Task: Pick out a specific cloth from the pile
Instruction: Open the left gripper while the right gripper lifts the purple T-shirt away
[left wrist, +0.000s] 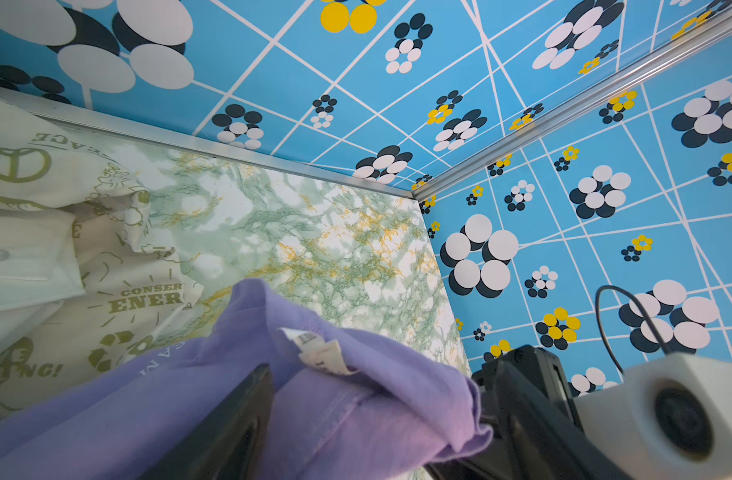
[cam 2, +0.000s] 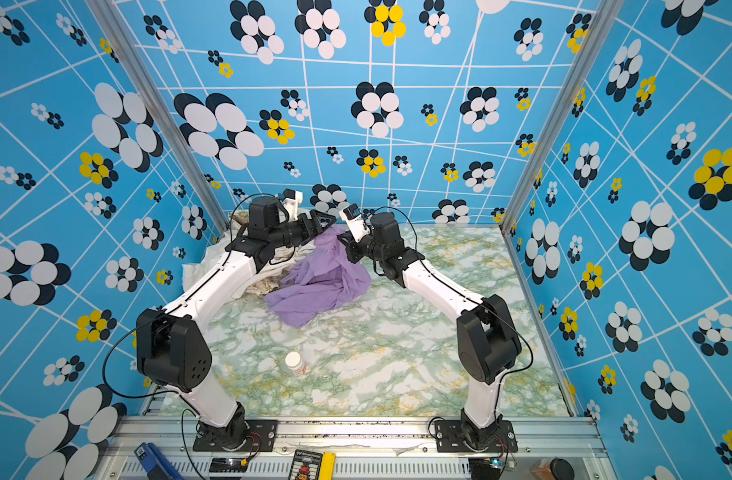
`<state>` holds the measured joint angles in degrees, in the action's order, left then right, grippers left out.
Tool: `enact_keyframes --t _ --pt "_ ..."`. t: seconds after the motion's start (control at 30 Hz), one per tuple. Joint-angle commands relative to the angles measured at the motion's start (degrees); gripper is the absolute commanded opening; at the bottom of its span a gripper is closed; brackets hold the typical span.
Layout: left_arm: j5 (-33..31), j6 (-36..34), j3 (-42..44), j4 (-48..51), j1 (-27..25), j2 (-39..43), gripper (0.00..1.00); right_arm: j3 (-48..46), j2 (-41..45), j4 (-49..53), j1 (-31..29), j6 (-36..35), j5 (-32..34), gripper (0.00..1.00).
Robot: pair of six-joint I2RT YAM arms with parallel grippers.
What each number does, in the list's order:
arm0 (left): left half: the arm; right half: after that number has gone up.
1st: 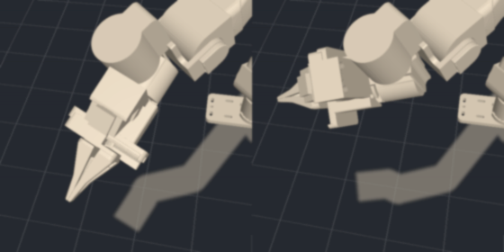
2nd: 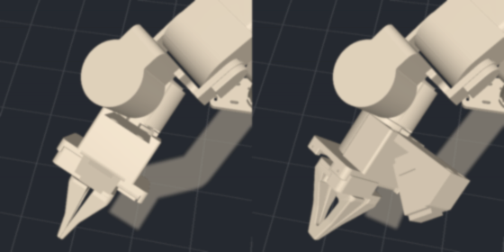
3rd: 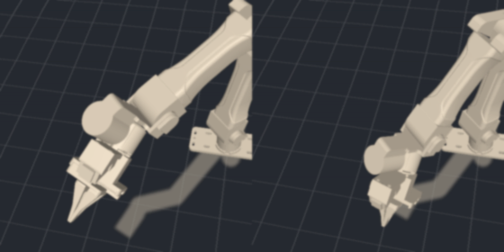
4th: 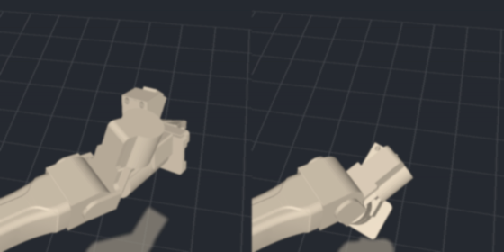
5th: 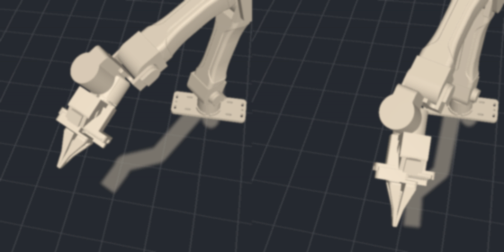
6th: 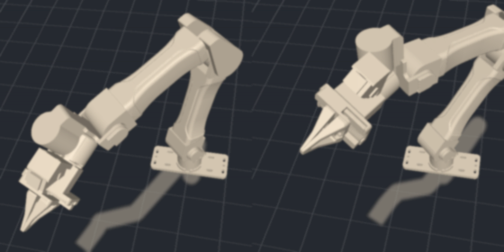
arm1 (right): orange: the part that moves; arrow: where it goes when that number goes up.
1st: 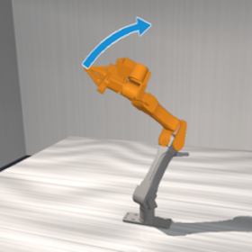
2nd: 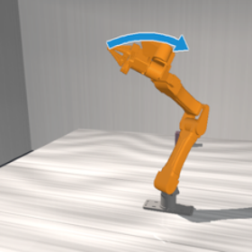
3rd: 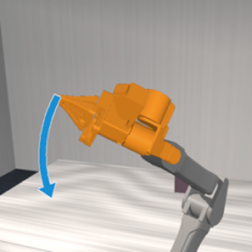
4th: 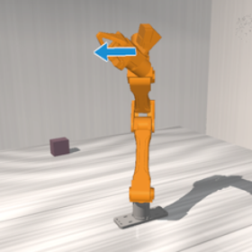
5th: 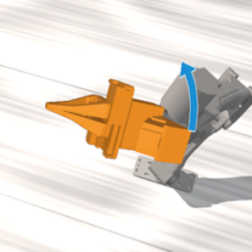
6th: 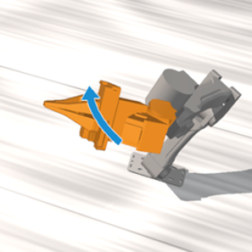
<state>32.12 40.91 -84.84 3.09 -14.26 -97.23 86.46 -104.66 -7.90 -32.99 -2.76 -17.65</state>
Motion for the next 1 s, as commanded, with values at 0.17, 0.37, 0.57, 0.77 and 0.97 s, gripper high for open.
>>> enact_keyframes --t 0.17,0.37,0.57,0.77,0.97 --pt "-2.31 0.4 3.25 -2.41 0.95 4.09 0.94 0.74 4.7 -3.78 -0.19 -1.51 2.48 0.0" --pt "-3.23 0.97 4.75 -3.06 1.06 5.44 0.96 1.24 6.42 -3.87 -0.18 -3.38 3.65 0.0" --pt "-5.39 1.98 7.3 -4.98 1.0 7.45 0.99 1.27 8.09 -4.22 -0.21 -4.58 5.19 0.0" --pt "-6.17 2.59 8.91 -5.42 0.99 8.72 0.99 0.77 9.8 -4.01 -0.14 -6.42 7.33 0.0" --pt "-7.31 3.3 10.69 -6.43 0.97 10.03 0.99 0.05 11.55 -4.05 0.49 -7.02 9.15 0.0"
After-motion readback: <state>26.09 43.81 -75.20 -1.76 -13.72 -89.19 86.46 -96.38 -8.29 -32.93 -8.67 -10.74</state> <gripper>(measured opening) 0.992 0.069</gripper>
